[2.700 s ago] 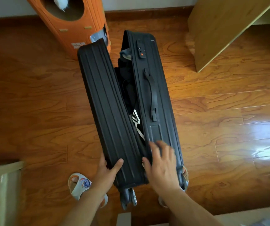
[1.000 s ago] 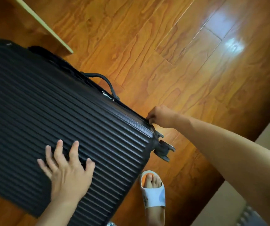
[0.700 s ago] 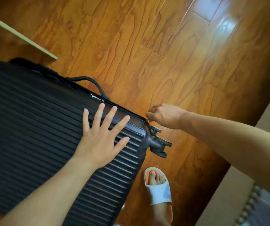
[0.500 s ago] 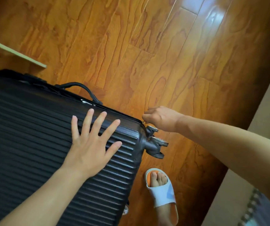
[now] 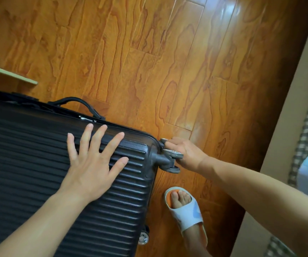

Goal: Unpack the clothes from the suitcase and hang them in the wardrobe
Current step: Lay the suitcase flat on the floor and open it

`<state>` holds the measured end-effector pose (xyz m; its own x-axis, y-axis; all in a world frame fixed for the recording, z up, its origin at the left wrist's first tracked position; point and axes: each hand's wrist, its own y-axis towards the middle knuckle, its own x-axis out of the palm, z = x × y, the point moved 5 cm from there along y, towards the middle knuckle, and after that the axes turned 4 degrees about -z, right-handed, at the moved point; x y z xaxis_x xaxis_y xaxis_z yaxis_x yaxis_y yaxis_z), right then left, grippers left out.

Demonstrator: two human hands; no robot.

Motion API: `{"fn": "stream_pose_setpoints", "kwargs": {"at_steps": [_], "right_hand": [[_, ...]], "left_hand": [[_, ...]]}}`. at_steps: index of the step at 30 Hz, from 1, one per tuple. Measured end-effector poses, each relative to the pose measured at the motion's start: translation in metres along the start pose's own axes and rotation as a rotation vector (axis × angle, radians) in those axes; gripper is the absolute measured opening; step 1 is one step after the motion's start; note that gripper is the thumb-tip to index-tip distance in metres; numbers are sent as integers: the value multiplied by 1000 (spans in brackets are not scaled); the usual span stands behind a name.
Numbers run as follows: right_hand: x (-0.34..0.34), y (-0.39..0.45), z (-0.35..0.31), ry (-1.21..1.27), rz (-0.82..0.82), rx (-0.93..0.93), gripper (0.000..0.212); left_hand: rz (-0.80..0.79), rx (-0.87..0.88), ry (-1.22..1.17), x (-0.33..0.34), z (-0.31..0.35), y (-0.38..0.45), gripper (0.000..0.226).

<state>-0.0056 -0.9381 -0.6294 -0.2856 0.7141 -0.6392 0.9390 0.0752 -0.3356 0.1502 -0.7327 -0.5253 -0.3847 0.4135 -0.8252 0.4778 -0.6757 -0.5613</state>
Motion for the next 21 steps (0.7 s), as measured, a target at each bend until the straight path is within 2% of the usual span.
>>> {"fn": "stream_pose_setpoints", "kwargs": {"at_steps": [3,4,6,11,13,14,15,17,18,19,21], "right_hand": [[37,-20,5,158,80,217,7],[54,-28,0,153,94,257,13],[96,-49,-21,95,108,214,20],[206,-117,-111,49,-92,118,10],[232,-130,-140,57,-182,169,10],[236,-132,-148,66,-174,207,15],[238,-133,-153,75,-158,264,20],[241,-139,-157,52,-100,389,12],[248,-145,-155,89,-45,468,15],[257,-151,-152,168,39,534,26],[273,-162,-149,310,183,671,35]], "left_hand": [[9,5,-2,2,-1,3,69],[13,9,2,3,0,4,69],[24,1,-6,5,1,4,68],[8,-50,6,4,2,5,65],[-8,-87,-36,3,4,-8,66],[5,-66,-67,7,7,-22,67],[18,-14,-84,10,10,-43,68],[13,134,-91,37,11,-107,71],[-21,182,-79,60,5,-146,72],[-71,194,-40,86,-6,-186,73],[-83,217,107,141,-39,-248,75]]}}
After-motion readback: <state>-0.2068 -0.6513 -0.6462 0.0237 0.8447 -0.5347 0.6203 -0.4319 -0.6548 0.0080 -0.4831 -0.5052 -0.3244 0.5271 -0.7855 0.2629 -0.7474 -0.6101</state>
